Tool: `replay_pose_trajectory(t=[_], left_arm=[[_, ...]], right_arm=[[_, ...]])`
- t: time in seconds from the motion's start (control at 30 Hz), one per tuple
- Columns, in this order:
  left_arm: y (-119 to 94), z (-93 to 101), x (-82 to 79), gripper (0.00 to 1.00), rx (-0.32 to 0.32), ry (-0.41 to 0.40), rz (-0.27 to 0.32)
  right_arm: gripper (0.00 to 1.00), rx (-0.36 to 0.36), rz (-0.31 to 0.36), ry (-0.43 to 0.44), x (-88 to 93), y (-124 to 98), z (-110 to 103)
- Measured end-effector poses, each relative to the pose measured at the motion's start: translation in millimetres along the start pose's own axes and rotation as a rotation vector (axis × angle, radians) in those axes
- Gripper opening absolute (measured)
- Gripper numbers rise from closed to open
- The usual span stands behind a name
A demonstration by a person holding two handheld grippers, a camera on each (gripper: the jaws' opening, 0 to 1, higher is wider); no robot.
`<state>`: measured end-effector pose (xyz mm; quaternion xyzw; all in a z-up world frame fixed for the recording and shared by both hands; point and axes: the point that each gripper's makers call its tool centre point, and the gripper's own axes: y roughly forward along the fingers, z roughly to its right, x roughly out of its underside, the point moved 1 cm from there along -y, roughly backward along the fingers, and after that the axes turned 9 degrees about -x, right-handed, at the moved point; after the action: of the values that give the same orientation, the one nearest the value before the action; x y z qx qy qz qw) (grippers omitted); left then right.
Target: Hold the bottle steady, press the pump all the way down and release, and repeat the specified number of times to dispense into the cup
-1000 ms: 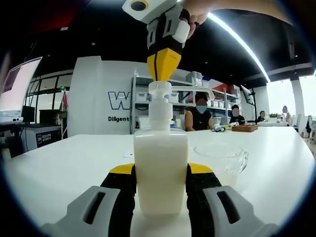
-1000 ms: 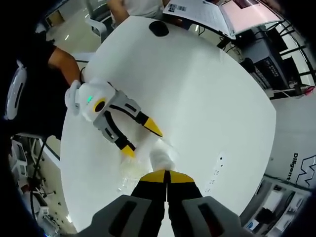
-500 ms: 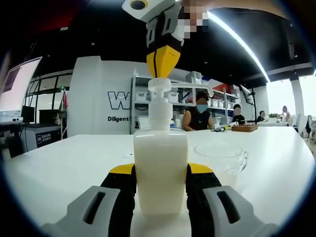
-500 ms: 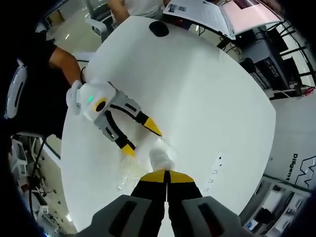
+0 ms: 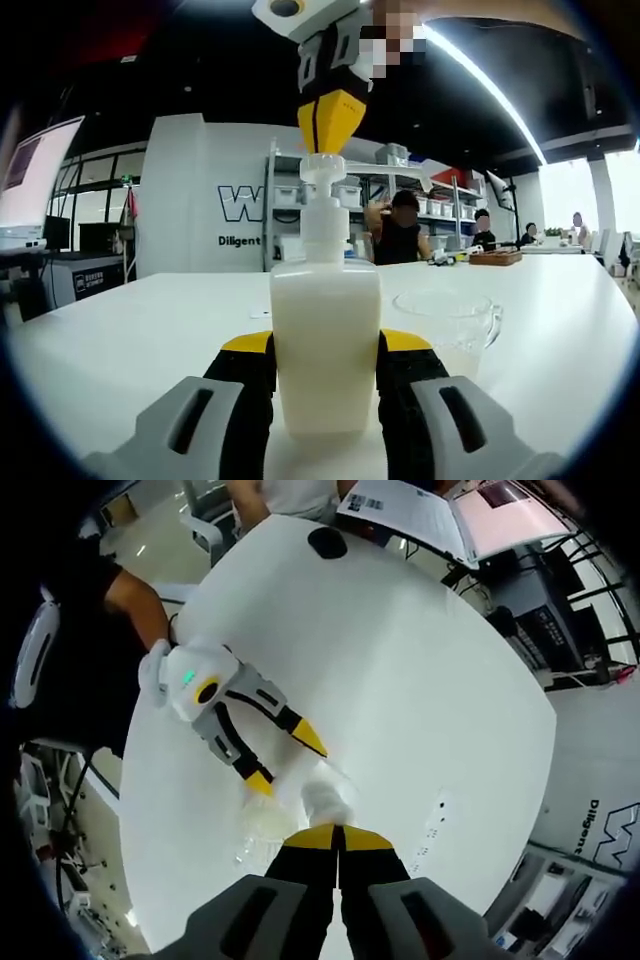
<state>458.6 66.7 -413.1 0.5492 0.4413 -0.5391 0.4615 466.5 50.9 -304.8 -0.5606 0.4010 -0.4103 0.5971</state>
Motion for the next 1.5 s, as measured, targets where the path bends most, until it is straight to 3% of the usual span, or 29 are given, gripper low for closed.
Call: replay_pose_trajectory(t=[0.9,1.5], left_arm=[[-1.5,0.2,1.6,0.38,-0.001,0.024,-0.010],[-2.2,1.4,3.2,0.38,0.034,0.033,-0.024]], right_arm=[[0.00,0.015,0.061,0.001,4.3,-2.3,-1.6],[0.00,0.056,0.161,0.045,4.9,-7.3,-0.7]])
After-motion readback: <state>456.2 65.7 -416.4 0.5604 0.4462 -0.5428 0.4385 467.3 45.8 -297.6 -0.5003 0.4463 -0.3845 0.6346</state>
